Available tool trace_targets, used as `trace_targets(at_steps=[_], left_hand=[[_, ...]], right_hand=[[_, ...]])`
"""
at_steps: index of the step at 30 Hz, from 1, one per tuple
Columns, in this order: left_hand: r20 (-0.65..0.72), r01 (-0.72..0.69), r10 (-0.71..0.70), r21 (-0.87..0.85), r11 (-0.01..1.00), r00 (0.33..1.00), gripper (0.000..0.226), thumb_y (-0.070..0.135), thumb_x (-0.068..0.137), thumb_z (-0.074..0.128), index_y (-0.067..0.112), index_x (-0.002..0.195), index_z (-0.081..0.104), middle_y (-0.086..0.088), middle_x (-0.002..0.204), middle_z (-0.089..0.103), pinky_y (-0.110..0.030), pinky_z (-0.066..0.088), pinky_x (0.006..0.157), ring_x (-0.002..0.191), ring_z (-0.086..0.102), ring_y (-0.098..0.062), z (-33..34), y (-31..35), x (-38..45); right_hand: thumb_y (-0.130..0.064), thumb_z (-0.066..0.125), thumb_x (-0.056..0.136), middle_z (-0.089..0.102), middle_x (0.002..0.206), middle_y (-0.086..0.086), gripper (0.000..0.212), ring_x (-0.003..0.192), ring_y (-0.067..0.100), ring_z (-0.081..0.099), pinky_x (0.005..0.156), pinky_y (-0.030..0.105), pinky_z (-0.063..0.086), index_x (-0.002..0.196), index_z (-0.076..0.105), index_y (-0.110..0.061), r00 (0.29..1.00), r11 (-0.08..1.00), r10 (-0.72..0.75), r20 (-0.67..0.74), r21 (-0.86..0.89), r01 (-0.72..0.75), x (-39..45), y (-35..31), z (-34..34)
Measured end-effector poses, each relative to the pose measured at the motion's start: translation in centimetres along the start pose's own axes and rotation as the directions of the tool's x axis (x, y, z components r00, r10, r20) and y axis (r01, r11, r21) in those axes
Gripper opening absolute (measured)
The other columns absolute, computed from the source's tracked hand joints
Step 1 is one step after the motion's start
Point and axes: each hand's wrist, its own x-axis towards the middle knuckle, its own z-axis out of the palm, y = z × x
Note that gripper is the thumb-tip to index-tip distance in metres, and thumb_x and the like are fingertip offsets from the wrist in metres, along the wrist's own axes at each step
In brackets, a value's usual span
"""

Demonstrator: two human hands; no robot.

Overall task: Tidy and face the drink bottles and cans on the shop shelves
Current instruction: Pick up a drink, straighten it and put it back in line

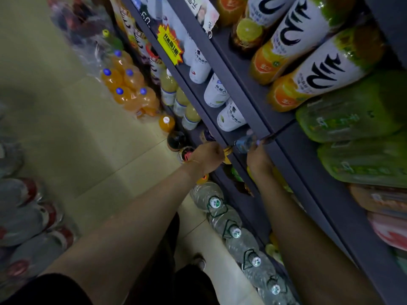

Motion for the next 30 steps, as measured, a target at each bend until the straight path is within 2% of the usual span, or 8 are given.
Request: trace_targets(at_steps=[3,9,13,15,18,22,26,30], left_hand=[[0.06,-0.011,0.007,0.06,0.998,0.998,0.017,0.028,0.082,0.049,0.023,0.091,0.062,-0.003,0.094,0.066,-0.039,0.052,0.082,0.092,0.061,-0.026,1.1,-0.8,0.2],[0.176,-0.207,0.161,0.29,0.934,0.971,0.039,0.02,0.084,0.065,0.015,0.121,0.055,0.0,0.119,0.054,-0.026,0.036,0.079,0.108,0.049,-0.019,2.3,0.1,-4.1],[0.31,-0.278,0.168,0.354,0.893,0.936,0.067,0.039,0.064,0.08,0.026,0.123,0.05,-0.001,0.12,0.059,-0.037,0.054,0.082,0.101,0.058,-0.021,5.4,1.5,-9.6],[0.352,-0.315,0.205,0.292,0.903,0.913,0.055,0.035,0.068,0.082,0.023,0.113,0.053,-0.001,0.107,0.064,-0.035,0.055,0.07,0.085,0.061,-0.017,7.9,3.5,-13.3],[0.289,-0.378,0.314,0.201,0.904,0.904,0.05,0.029,0.071,0.086,0.02,0.113,0.06,0.005,0.104,0.064,-0.027,0.051,0.076,0.094,0.061,-0.017,12.0,7.5,-21.0],[0.164,-0.442,0.474,-0.197,0.875,0.865,0.031,0.02,0.072,0.087,0.025,0.095,0.065,0.008,0.088,0.069,-0.015,0.052,0.064,0.079,0.065,-0.01,19.7,12.6,-33.1],[0.028,-0.534,0.611,-0.453,0.714,0.791,0.02,0.03,0.076,0.083,0.022,0.087,0.069,0.009,0.079,0.074,-0.026,0.054,0.073,0.075,0.067,-0.008,26.7,21.0,-45.1],[-0.041,-0.648,0.774,-0.576,0.498,0.632,0.053,0.047,0.06,0.082,0.017,0.102,0.07,-0.004,0.094,0.075,-0.038,0.057,0.082,0.085,0.07,-0.019,30.2,30.7,-56.1]], right_hand=[[-0.023,0.035,0.106,0.06,0.128,0.021,0.036,0.113,0.038,0.058,0.079,0.036,0.043,0.138,0.048,-0.009,0.988,0.985,0.107,-0.111,0.148,-0.09,-1.3,1.2,1.9],[-0.014,0.062,0.094,0.057,0.116,0.024,0.025,0.09,0.043,0.059,0.062,0.035,0.039,0.117,0.062,-0.005,0.94,0.953,0.003,-0.342,0.285,0.101,-8.8,3.8,4.1],[-0.012,0.066,0.091,0.064,0.106,0.013,0.02,0.092,0.03,0.058,0.068,0.02,0.031,0.111,0.066,-0.01,0.914,0.864,-0.064,-0.4,0.437,0.251,-15.4,8.0,3.1],[-0.018,0.066,0.093,0.065,0.107,0.007,0.02,0.095,0.024,0.058,0.073,0.023,0.037,0.112,0.066,-0.015,0.915,0.817,-0.024,-0.403,0.52,0.25,-19.1,10.7,1.7],[-0.021,0.066,0.091,0.068,0.113,0.004,0.025,0.104,0.022,0.063,0.084,0.033,0.05,0.116,0.067,-0.016,0.889,0.704,0.049,-0.455,0.647,0.292,-25.1,15.3,-1.6],[-0.025,0.068,0.092,0.07,0.109,-0.004,0.031,0.099,0.01,0.065,0.087,0.027,0.051,0.122,0.066,-0.019,0.79,0.631,0.126,-0.6,0.663,0.403,-35.1,23.6,-9.2],[-0.031,0.053,0.1,0.067,0.105,-0.018,0.023,0.096,-0.009,0.058,0.089,0.018,0.044,0.114,0.067,-0.019,0.659,0.561,0.131,-0.741,0.603,0.567,-46.6,32.2,-17.3],[-0.026,0.056,0.099,0.066,0.101,-0.014,0.014,0.085,-0.004,0.06,0.08,0.019,0.048,0.111,0.062,-0.023,0.583,0.496,0.113,-0.805,0.554,0.669,-56.5,38.3,-23.7]])
